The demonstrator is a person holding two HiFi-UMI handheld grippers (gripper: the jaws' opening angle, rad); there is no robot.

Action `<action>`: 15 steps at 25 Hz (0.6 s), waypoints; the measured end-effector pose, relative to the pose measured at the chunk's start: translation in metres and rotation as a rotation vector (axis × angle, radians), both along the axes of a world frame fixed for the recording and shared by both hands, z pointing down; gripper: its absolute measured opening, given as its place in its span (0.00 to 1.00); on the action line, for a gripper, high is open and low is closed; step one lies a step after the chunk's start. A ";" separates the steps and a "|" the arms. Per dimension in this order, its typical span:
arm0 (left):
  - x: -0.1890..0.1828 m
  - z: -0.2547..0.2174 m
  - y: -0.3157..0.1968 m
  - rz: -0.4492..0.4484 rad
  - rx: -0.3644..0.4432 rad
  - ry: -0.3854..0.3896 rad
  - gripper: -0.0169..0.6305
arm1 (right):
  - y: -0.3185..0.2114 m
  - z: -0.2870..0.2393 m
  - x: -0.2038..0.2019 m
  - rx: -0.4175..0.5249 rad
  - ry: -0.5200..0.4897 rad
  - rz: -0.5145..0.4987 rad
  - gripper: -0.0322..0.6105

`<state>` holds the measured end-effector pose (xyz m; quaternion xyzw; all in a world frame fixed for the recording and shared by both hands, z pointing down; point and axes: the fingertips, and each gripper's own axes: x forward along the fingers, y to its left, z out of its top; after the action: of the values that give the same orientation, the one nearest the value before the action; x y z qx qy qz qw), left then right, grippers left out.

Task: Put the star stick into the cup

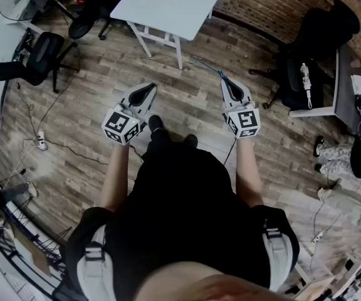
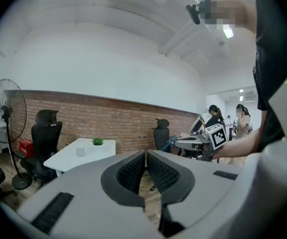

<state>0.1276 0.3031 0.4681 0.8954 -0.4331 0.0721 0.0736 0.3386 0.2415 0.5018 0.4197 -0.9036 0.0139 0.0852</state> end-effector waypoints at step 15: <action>-0.031 0.002 -0.006 -0.030 -0.003 0.032 0.08 | -0.008 0.002 -0.018 -0.012 0.023 0.001 0.06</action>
<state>0.0969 0.2974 0.4703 0.8897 -0.4453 0.0572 0.0830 0.3207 0.2339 0.5037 0.4197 -0.9023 0.0146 0.0979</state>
